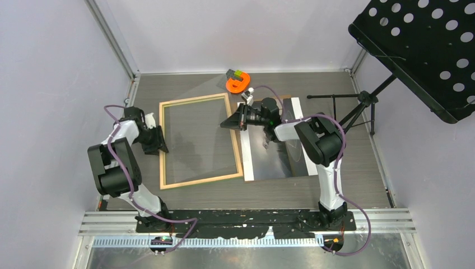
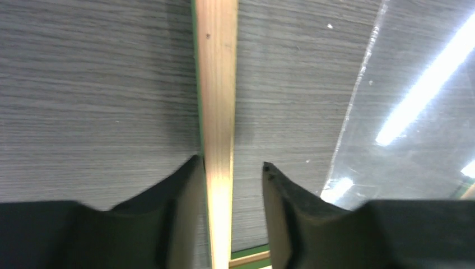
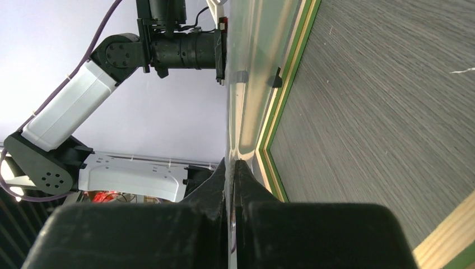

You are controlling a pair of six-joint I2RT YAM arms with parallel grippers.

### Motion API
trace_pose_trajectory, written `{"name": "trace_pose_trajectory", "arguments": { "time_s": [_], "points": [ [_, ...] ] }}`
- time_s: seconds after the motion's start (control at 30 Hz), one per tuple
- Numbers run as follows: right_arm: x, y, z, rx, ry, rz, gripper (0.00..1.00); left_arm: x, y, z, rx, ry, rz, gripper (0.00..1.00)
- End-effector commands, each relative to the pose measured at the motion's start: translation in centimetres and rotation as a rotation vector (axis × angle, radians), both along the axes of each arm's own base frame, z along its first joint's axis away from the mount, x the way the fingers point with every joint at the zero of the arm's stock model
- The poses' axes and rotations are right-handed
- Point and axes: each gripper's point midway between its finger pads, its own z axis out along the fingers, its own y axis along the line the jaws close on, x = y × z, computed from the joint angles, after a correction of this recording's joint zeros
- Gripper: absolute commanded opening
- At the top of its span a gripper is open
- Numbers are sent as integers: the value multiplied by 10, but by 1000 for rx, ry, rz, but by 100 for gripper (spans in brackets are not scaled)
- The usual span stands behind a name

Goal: Put the photo into the frame
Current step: Move the photo frame to the center of the board, then place the photo frame item in the photo frame.

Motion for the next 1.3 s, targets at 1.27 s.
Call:
{"name": "trace_pose_trajectory", "arguments": {
  "time_s": [1.27],
  "points": [
    [12,54,3,77,-120,23,6,0,32,45,4,-84,115,71]
  ]
}}
